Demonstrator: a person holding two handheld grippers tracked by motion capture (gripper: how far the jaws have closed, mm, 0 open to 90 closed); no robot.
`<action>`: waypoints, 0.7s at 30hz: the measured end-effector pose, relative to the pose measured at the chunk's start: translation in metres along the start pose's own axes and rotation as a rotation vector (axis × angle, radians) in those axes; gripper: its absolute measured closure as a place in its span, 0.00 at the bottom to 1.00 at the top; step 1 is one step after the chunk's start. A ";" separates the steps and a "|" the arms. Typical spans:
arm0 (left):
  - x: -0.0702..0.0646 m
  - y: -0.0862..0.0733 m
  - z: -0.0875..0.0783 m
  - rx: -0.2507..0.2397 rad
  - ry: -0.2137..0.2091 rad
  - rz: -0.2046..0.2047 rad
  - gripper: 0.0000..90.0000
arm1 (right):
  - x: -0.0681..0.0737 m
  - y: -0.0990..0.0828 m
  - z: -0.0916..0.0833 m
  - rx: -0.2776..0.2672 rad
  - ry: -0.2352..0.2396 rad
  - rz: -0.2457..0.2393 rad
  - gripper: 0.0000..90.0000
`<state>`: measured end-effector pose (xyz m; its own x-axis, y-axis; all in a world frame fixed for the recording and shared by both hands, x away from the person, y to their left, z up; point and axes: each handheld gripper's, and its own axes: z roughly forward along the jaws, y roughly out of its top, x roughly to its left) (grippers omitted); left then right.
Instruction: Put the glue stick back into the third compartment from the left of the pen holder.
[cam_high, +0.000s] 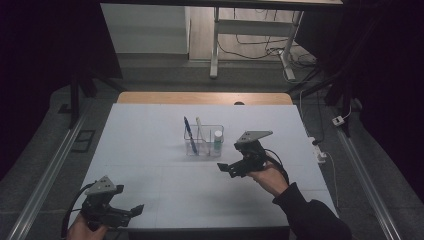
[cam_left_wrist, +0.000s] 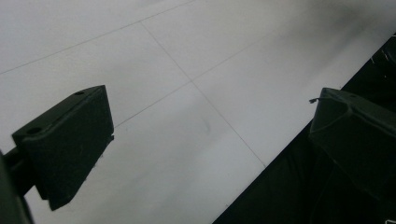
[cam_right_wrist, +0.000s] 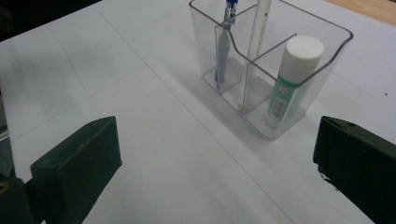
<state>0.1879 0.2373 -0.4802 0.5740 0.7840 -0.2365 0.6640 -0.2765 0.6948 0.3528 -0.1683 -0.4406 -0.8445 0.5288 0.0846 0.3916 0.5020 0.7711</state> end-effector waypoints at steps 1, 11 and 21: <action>0.000 0.000 0.000 0.000 0.000 0.000 0.00 | 0.000 -0.002 -0.002 -0.002 -0.001 -0.001 0.00; 0.000 0.000 0.000 0.001 0.001 -0.002 0.00 | -0.002 -0.026 -0.037 -0.023 -0.034 0.032 0.00; 0.000 0.000 0.000 0.002 0.001 -0.001 0.00 | -0.007 -0.056 -0.068 -0.031 -0.086 0.086 0.00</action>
<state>0.1883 0.2370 -0.4801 0.5727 0.7849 -0.2363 0.6656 -0.2770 0.6930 0.3125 -0.2464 -0.4416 -0.7733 0.6263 0.0985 0.4491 0.4315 0.7824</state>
